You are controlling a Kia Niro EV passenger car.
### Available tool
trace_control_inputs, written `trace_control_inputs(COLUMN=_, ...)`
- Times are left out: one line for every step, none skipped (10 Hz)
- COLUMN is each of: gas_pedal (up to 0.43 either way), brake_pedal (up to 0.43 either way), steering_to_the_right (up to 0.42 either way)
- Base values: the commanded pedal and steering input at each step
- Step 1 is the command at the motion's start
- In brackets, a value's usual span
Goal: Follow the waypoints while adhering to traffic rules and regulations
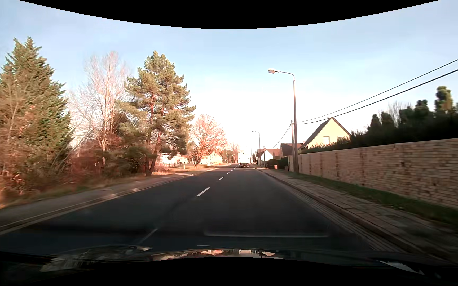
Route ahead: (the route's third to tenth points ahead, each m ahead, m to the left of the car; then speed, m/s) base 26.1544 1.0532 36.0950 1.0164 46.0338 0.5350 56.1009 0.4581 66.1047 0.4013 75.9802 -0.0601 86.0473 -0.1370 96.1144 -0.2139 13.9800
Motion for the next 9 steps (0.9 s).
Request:
trace_control_inputs(gas_pedal=0.098, brake_pedal=0.0, steering_to_the_right=0.001)
trace_control_inputs(gas_pedal=0.098, brake_pedal=0.0, steering_to_the_right=0.001)
trace_control_inputs(gas_pedal=0.087, brake_pedal=0.0, steering_to_the_right=0.001)
trace_control_inputs(gas_pedal=0.067, brake_pedal=0.0, steering_to_the_right=0.001)
trace_control_inputs(gas_pedal=0.047, brake_pedal=0.0, steering_to_the_right=0.0)
trace_control_inputs(gas_pedal=0.0, brake_pedal=0.0, steering_to_the_right=0.0)
trace_control_inputs(gas_pedal=0.0, brake_pedal=0.0, steering_to_the_right=0.0)
trace_control_inputs(gas_pedal=0.0, brake_pedal=0.0, steering_to_the_right=0.0)
trace_control_inputs(gas_pedal=0.0, brake_pedal=0.0, steering_to_the_right=0.0)
